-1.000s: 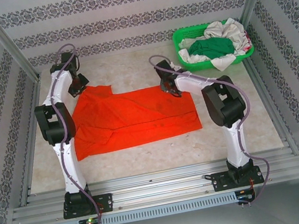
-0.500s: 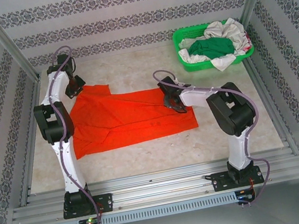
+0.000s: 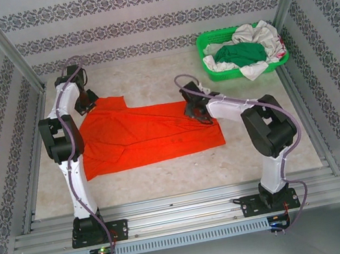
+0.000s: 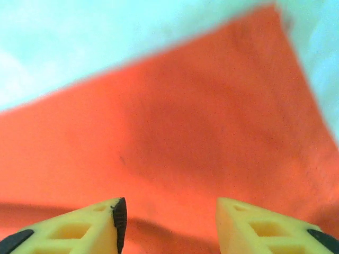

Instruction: Fold and stack the t-shirts

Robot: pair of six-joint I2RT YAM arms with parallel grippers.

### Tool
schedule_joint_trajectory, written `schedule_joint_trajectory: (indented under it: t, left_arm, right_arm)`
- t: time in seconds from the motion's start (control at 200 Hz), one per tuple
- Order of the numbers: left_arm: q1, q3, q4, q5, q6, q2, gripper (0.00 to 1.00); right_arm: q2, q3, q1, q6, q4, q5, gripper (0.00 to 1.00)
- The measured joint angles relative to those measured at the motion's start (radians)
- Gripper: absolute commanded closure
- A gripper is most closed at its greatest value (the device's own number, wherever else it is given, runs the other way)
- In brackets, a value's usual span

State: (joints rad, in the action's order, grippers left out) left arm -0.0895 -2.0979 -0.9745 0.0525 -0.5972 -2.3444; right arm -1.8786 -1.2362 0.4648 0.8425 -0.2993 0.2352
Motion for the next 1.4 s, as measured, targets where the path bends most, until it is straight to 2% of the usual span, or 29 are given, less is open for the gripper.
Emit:
schedule_joint_trajectory:
  t: [0.125,0.36,0.849,1.099,1.364,1.399]
  left_arm:
    - [0.0,0.0,0.0,0.0,0.004,0.0,1.0]
    - [0.0,0.0,-0.001,0.0,0.016,0.0,1.0]
    - [0.0,0.0,0.0,0.007,0.018,0.0,1.0]
    - [0.0,0.008,0.0,0.012,0.018,0.001,1.0]
    - [0.0,0.011,0.0,0.019,0.018,0.006,1.0]
    - [0.0,0.013,0.001,0.019,0.018,0.008,1.0]
  right_arm:
    - [-0.035,-0.111,-0.051,-0.004,0.002,0.068,0.5]
    - [-0.202,-0.246,-0.116,0.023,-0.031,0.127,0.52]
    - [-0.31,-0.351,-0.149,0.04,-0.158,0.085,0.58]
    - [-0.338,-0.39,-0.155,0.021,-0.184,0.063,0.71]
    - [-0.34,-0.399,-0.156,0.016,-0.207,0.056,1.0]
    - [-0.34,-0.399,-0.156,0.016,-0.206,0.056,1.0]
